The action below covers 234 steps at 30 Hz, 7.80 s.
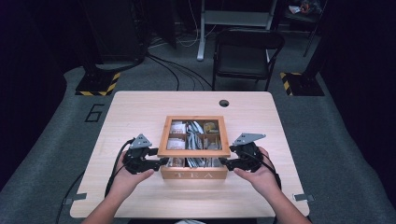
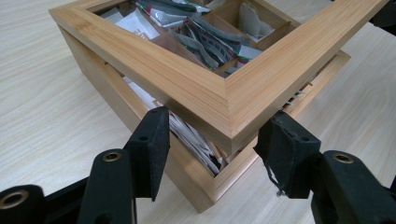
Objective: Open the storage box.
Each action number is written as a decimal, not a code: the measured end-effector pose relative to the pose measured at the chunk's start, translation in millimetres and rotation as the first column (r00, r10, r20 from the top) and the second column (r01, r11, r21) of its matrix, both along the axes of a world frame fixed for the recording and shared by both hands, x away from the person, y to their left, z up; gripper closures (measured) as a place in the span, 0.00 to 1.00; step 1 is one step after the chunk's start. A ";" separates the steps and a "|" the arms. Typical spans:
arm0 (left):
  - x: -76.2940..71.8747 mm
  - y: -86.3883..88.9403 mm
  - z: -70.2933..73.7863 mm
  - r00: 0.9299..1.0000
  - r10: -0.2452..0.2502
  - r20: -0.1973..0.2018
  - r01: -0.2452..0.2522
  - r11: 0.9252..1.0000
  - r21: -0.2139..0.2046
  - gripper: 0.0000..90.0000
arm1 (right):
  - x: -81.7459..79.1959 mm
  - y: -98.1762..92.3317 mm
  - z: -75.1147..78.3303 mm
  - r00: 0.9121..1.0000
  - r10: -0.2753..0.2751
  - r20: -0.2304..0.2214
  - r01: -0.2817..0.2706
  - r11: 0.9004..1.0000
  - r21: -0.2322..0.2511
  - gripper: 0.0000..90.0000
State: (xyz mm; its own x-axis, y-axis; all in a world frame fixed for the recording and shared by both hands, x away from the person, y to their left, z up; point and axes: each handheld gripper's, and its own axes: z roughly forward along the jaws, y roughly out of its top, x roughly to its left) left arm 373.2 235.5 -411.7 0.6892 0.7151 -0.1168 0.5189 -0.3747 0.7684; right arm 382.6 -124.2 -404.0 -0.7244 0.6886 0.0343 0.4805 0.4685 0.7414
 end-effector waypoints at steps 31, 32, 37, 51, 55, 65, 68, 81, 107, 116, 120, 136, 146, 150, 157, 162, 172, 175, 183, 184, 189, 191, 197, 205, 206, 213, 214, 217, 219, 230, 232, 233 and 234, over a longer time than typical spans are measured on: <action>9.6 2.9 25.5 0.994 -0.038 0.107 0.033 0.999 0.042 0.49 | 10.1 9.7 33.6 0.995 0.053 0.081 -0.045 0.994 -0.098 0.39; 10.6 3.4 26.9 0.993 -0.039 0.108 0.035 0.998 0.043 0.49 | 12.1 9.9 35.5 0.994 0.060 0.087 -0.051 0.993 -0.103 0.39; 14.7 4.0 33.0 0.990 -0.041 0.133 0.037 0.999 0.035 0.49 | 16.0 10.2 43.7 0.995 0.060 0.073 -0.053 0.994 -0.099 0.40; 33.8 5.5 58.2 0.985 -0.057 0.160 0.052 0.998 0.036 0.54 | 35.9 1.5 62.7 0.994 0.063 0.086 -0.062 0.998 -0.014 0.44; 37.8 6.5 62.0 0.982 -0.051 0.183 0.048 0.999 0.022 0.55 | 38.8 0.8 67.7 0.991 0.073 0.114 -0.071 0.997 -0.016 0.47; 52.5 6.4 56.8 0.979 -0.009 0.203 0.012 1.000 -0.013 0.57 | 47.7 1.1 80.1 0.991 0.065 0.116 -0.064 0.998 -0.016 0.50; 58.7 5.2 53.4 0.981 0.007 0.195 -0.007 1.000 0.001 0.60 | 49.9 0.9 81.9 0.992 0.062 0.109 -0.061 0.998 -0.011 0.50; 69.3 3.9 54.2 0.976 0.055 0.212 -0.051 0.998 -0.024 0.64 | 52.6 -5.4 77.6 0.985 0.029 0.171 -0.033 0.999 0.023 0.47; 93.4 -0.2 60.6 0.972 0.131 0.197 -0.121 0.991 -0.066 0.66 | 91.5 -3.0 64.4 0.975 -0.072 0.208 0.052 0.994 0.101 0.65; 109.1 -1.2 50.9 0.969 0.150 0.194 -0.135 0.987 -0.088 0.66 | 100.3 -2.6 67.9 0.977 -0.087 0.196 0.063 0.990 0.127 0.65; 112.6 -0.8 52.2 0.968 0.150 0.198 -0.135 0.987 -0.087 0.66 | 103.7 -1.4 65.7 0.975 -0.087 0.205 0.067 0.992 0.104 0.62; 120.8 -0.7 53.2 0.965 0.168 0.200 -0.147 0.982 -0.115 0.67 | 119.2 4.3 50.2 0.963 -0.127 0.236 0.111 0.991 0.078 0.62; 125.5 -1.5 55.4 0.964 0.173 0.203 -0.154 0.982 -0.109 0.68 | 123.7 3.9 47.3 0.961 -0.134 0.242 0.114 0.989 0.093 0.69; 127.2 -0.7 54.3 0.963 0.174 0.204 -0.152 0.981 -0.120 0.67 | 124.9 5.2 47.0 0.958 -0.139 0.252 0.119 0.988 0.095 0.70; 132.7 -0.3 52.8 0.966 0.178 0.189 -0.155 0.979 -0.129 0.67 | 128.7 5.5 46.9 0.957 -0.161 0.241 0.134 0.983 0.122 0.70; 136.5 -2.8 48.5 0.963 0.184 0.195 -0.164 0.980 -0.111 0.67 | 131.3 5.2 47.7 0.958 -0.153 0.244 0.128 0.985 0.116 0.70; 143.0 -4.3 49.4 0.960 0.202 0.196 -0.183 0.977 -0.111 0.69 | 138.1 2.7 43.9 0.956 -0.181 0.233 0.152 0.979 0.137 0.64; 143.8 -4.1 49.1 0.959 0.206 0.197 -0.185 0.976 -0.117 0.69 | 141.1 -0.1 40.4 0.959 -0.163 0.232 0.134 0.982 0.137 0.65; 148.4 -3.9 49.3 0.959 0.213 0.190 -0.190 0.973 -0.128 0.69 | 148.3 9.0 29.8 0.957 -0.182 0.225 0.160 0.980 0.115 0.66; 149.1 -3.8 49.7 0.959 0.212 0.188 -0.191 0.974 -0.125 0.69 | 149.2 9.7 28.8 0.956 -0.183 0.228 0.160 0.980 0.115 0.66; 151.5 -3.9 51.1 0.961 0.210 0.180 -0.190 0.974 -0.121 0.69 | 153.2 11.1 24.7 0.957 -0.181 0.229 0.158 0.981 0.112 0.68; 152.0 -3.9 51.3 0.961 0.209 0.178 -0.190 0.974 -0.119 0.69 | 154.7 10.4 23.5 0.958 -0.183 0.221 0.159 0.980 0.122 0.67; 153.6 -4.7 51.2 0.960 0.222 0.171 -0.200 0.970 -0.135 0.69 | 156.8 9.2 21.9 0.962 -0.185 0.201 0.159 0.977 0.140 0.68; 156.9 -5.2 50.5 0.963 0.226 0.146 -0.209 0.970 -0.124 0.68 | 159.1 9.4 23.4 0.963 -0.169 0.211 0.149 0.983 0.111 0.70; 157.4 -5.8 49.3 0.964 0.225 0.140 -0.210 0.971 -0.113 0.68 | 159.6 9.0 23.6 0.963 -0.167 0.210 0.147 0.983 0.108 0.70; 166.5 -7.3 33.8 0.965 0.237 0.112 -0.225 0.969 -0.106 0.69 | 161.7 11.1 23.5 0.959 -0.189 0.210 0.169 0.979 0.113 0.70; 166.9 -7.6 33.1 0.965 0.237 0.116 -0.226 0.968 -0.106 0.69 | 161.7 11.6 23.1 0.958 -0.200 0.207 0.178 0.977 0.118 0.70; 167.7 -8.3 32.2 0.963 0.239 0.126 -0.228 0.969 -0.100 0.70 | 163.5 11.3 21.9 0.957 -0.207 0.204 0.182 0.974 0.134 0.69; 168.7 -8.2 31.8 0.962 0.243 0.124 -0.231 0.967 -0.107 0.70 | 165.2 11.1 20.8 0.956 -0.202 0.211 0.176 0.975 0.134 0.69; 163.4 1.8 29.0 0.962 0.256 0.095 -0.246 0.964 -0.105 0.67 | 176.3 7.0 18.4 0.964 -0.200 0.174 0.174 0.973 0.152 0.73; 161.4 4.8 26.9 0.963 0.257 0.084 -0.248 0.963 -0.100 0.67 | 177.7 7.5 18.5 0.964 -0.204 0.171 0.179 0.972 0.154 0.73; 159.8 6.7 25.7 0.962 0.262 0.073 -0.254 0.962 -0.104 0.67 | 178.2 7.7 19.0 0.964 -0.209 0.165 0.184 0.971 0.154 0.73; 159.1 8.1 25.3 0.963 0.261 0.060 -0.254 0.961 -0.106 0.67 | 179.4 7.9 19.8 0.965 -0.208 0.159 0.185 0.971 0.150 0.73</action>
